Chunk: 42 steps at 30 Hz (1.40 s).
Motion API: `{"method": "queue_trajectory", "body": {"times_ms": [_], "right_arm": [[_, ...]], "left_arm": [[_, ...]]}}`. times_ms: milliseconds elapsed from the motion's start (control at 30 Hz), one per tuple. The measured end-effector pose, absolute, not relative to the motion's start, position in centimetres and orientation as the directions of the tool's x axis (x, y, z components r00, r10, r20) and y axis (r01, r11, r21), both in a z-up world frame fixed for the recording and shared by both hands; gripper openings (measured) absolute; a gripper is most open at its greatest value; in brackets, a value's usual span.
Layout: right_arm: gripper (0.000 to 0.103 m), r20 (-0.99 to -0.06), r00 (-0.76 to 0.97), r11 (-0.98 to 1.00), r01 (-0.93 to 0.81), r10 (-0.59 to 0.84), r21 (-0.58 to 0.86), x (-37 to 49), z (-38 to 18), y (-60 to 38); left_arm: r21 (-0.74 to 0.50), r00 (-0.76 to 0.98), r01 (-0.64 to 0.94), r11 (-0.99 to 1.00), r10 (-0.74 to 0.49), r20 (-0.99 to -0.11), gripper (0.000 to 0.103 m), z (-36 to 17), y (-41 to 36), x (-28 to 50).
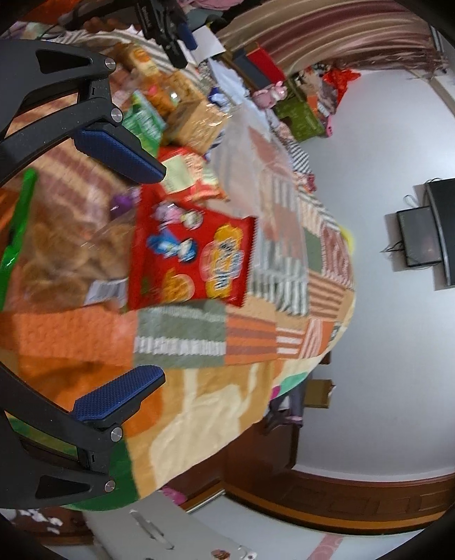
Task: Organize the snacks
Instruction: 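Grasp the clear cracker bag with the right tool while the left tool grasps the orange-label bun pack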
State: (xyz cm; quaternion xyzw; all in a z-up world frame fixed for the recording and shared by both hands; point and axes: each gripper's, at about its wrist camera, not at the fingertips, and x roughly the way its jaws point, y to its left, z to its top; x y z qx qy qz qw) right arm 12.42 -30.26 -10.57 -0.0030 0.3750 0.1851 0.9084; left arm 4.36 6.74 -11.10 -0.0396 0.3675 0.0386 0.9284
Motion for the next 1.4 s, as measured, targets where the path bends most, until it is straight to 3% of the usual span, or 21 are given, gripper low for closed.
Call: {"method": "queue_trajectory", "body": {"times_ms": [533, 667, 800, 967, 1100, 1233, 1400], "right_arm": [[0.103, -0.749, 0.58, 0.939, -0.3, 0.321, 0.17, 11.1, -13.0, -31.6], [0.102, -0.751, 0.567, 0.932, -0.311, 0.339, 0.186, 11.2, -13.4, -31.0], [0.09, -0.753, 0.552, 0.923, -0.33, 0.358, 0.196, 11.3, -13.6, -30.4], [0.072, -0.759, 0.524, 0.909, -0.354, 0.387, 0.22, 11.3, -14.0, -29.8], [0.066, -0.756, 0.526, 0.908, -0.356, 0.389, 0.22, 11.3, -14.0, -29.7], [0.055, -0.748, 0.537, 0.909, -0.353, 0.39, 0.22, 11.2, -13.7, -29.9], [0.049, -0.738, 0.537, 0.903, -0.357, 0.409, 0.24, 11.2, -13.4, -30.2]], "left_arm": [[-0.013, 0.65, -0.144, 0.989, 0.085, -0.755, 0.103, -14.6, 9.0, 2.4], [-0.036, 0.648, -0.141, 0.989, 0.064, -0.759, 0.097, -14.7, 9.1, 2.4], [-0.061, 0.645, -0.122, 0.991, 0.032, -0.764, 0.086, -15.0, 8.9, 2.4], [-0.084, 0.636, -0.068, 0.994, -0.022, -0.772, 0.084, -15.3, 8.2, 2.2], [-0.084, 0.627, -0.048, 0.995, -0.035, -0.778, 0.082, -15.5, 7.8, 2.1], [-0.113, 0.608, -0.04, 0.993, -0.066, -0.791, 0.069, -15.9, 7.9, 2.0], [-0.117, 0.609, -0.067, 0.991, -0.052, -0.791, 0.041, -15.9, 8.6, 1.5]]}}
